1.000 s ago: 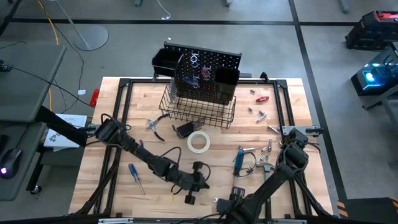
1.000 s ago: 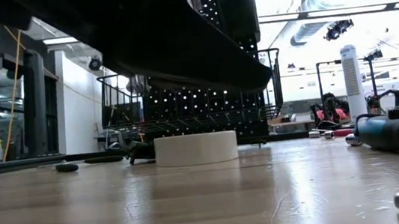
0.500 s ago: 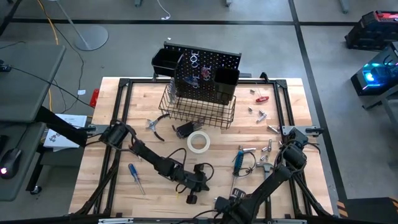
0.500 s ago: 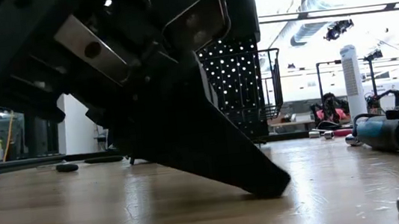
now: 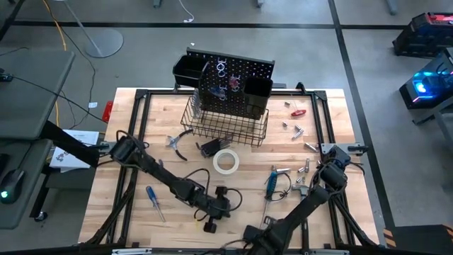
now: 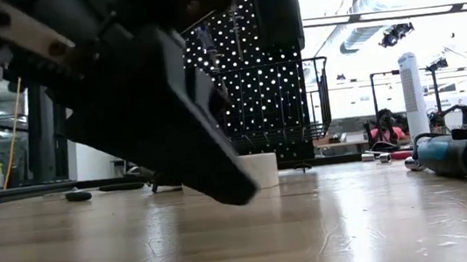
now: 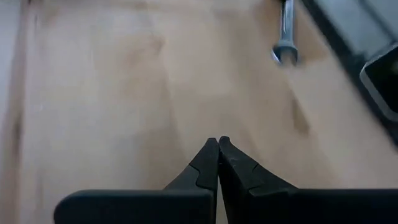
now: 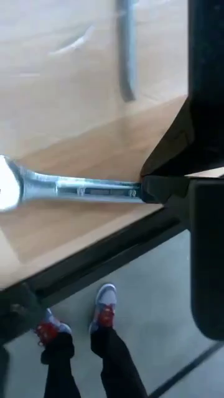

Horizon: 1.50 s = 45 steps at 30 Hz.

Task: Hang tools onto peg board
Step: Hang the wrench on the peg board

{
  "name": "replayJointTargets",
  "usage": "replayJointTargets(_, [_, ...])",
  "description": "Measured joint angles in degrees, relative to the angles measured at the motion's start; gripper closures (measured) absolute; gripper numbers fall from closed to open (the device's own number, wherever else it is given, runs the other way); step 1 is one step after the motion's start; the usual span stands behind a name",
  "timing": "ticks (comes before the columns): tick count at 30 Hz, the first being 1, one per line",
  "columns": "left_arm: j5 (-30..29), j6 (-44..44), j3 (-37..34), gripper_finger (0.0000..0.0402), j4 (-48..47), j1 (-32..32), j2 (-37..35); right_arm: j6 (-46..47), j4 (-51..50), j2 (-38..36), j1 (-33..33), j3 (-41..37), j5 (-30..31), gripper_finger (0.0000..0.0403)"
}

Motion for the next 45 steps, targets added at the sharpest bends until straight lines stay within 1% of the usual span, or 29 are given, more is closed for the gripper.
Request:
replayJointTargets(1, [0.0, 0.8, 0.0, 0.0401, -2.1, 0.1, -0.6, -0.4, -0.3, -0.1, -0.7, 0.0, 0.0, 0.0402])
replayJointTargets(5, [-0.5, 2.6, 0.0, 0.0401, -9.4, 0.1, -2.8, -2.5, -1.5, -0.6, -3.1, -0.1, 3.6, 0.0402])
replayJointTargets(8, [-1.1, 3.1, 0.0, 0.0401, -13.1, -0.1, -4.6, -4.2, -1.7, -1.4, -4.5, -0.1, 7.7, 0.0402])
replayJointTargets(9, [-1.3, 3.2, 0.0, 0.0401, -14.5, -0.3, -5.3, -5.0, -2.1, -1.8, -5.0, -0.2, 9.9, 0.0402])
replayJointTargets(11, [-1.7, 3.0, -1.3, 0.0401, -14.9, -0.5, -7.3, -6.4, -3.7, -2.5, -6.3, -0.3, 13.2, 0.0402])
replayJointTargets(13, [-2.3, 1.2, -4.7, 0.0401, -14.1, -0.9, -10.6, -7.8, -5.2, -3.4, -7.5, -0.4, 15.1, 0.0402])
replayJointTargets(16, [-5.1, -3.6, -12.2, 0.0401, -13.1, -1.9, -17.5, -10.7, -5.1, -4.8, -9.1, -0.4, 16.7, 0.0402])
replayJointTargets(18, [-7.1, -6.7, -17.7, 0.0401, -10.7, -2.5, -23.2, -14.5, -3.8, -5.4, -9.9, -0.3, 16.7, 0.0402])
replayJointTargets(21, [-7.7, -8.9, -24.6, 0.0401, -5.7, -3.0, -30.8, -21.9, -1.4, -5.5, -10.5, -0.3, 15.5, 0.0402])
replayJointTargets(23, [-7.8, -9.3, -27.7, 0.0401, -4.2, -2.7, -34.8, -25.5, -1.5, -5.6, -10.8, -0.2, 15.2, 0.0402])
replayJointTargets(26, [-8.1, -9.3, -29.6, 0.0401, -2.6, -1.7, -38.5, -28.4, -3.8, -6.1, -10.9, 1.3, 15.3, 0.0402])
replayJointTargets(29, [-8.1, -6.8, -29.7, 0.0401, -0.3, -0.1, -39.0, -27.7, -11.5, -7.5, -10.9, 2.5, 16.3, 0.0402])
replayJointTargets(31, [-8.2, -4.2, -29.7, 0.0401, 3.9, 1.2, -38.5, -23.9, -18.5, -8.4, -10.9, 2.2, 17.1, 0.0403])
replayJointTargets(33, [-8.1, -2.8, -29.6, 0.0402, 6.9, 2.5, -37.5, -18.9, -21.8, -10.3, -11.0, 0.3, 17.5, 0.0403])
replayJointTargets(35, [-8.1, -2.4, -29.5, 0.0402, 8.5, 3.8, -36.3, -15.5, -19.3, -14.2, -11.1, -3.0, 16.5, 0.0403])
replayJointTargets(38, [-8.0, -1.7, -28.8, 0.0401, 10.8, 4.9, -34.5, -11.1, -12.0, -21.1, -11.5, -9.8, 13.7, 0.0403])
replayJointTargets(41, [-7.3, 1.3, -26.8, 0.0402, 11.4, 6.4, -31.8, -5.2, -6.4, -28.1, -12.2, -17.6, 12.9, 0.0403])
replayJointTargets(44, [-6.4, 3.3, -23.3, 0.0402, 11.1, 8.8, -27.1, 0.6, 2.2, -35.3, -12.7, -23.8, 15.6, 0.0403])
replayJointTargets(45, [-5.3, 4.0, -21.9, 0.0401, 11.0, 9.8, -25.3, 2.3, 4.4, -37.2, -12.8, -25.4, 16.7, 0.0403])
